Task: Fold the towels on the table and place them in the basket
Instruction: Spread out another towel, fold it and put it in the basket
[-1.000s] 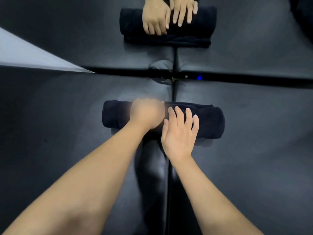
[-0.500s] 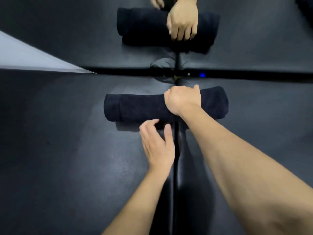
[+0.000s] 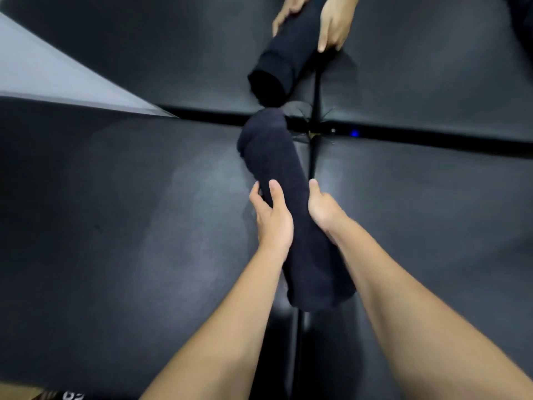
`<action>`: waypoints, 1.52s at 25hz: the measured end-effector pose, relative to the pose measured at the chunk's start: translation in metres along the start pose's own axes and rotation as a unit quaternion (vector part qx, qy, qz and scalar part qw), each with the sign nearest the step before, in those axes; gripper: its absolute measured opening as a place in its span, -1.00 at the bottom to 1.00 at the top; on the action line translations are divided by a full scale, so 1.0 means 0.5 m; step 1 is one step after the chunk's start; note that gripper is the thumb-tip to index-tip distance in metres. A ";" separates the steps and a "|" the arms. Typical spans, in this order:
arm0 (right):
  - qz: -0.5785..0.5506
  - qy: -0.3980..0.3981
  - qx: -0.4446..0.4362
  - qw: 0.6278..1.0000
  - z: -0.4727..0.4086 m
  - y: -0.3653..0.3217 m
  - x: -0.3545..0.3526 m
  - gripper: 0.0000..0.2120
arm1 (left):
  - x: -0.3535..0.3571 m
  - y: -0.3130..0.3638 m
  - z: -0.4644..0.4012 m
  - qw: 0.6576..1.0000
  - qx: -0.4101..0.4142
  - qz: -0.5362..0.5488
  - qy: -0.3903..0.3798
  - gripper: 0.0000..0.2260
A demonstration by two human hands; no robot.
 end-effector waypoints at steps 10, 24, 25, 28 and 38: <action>-0.324 -0.033 -0.101 0.940 0.114 0.002 0.052 -0.02 | -0.088 0.132 0.074 0.970 -0.039 0.048 -0.236 -0.54; -0.253 -0.275 -0.280 0.884 0.419 -0.073 0.171 -0.30 | -0.348 0.097 0.322 0.987 0.050 0.147 -0.032 -0.30; -0.224 -0.276 -0.283 0.891 0.434 -0.072 0.192 -0.30 | -0.368 0.076 0.339 0.985 0.050 0.163 -0.020 -0.32; -0.122 -0.257 -0.298 0.911 0.470 -0.050 0.263 -0.40 | -0.430 -0.004 0.387 0.972 0.038 0.232 0.017 -0.35; 0.068 -0.232 -0.325 0.914 0.587 0.018 0.662 -0.38 | -0.738 -0.309 0.499 0.887 0.038 0.309 0.342 -0.76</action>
Point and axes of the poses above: each hand's wrist, its own z-axis away from the middle knuckle, its own x-axis out of the palm, y = z × x, the point moved 3 cm from there along -z, towards the middle knuckle, and after that the axes turned 2 degrees about -y, right-handed, at the moved point
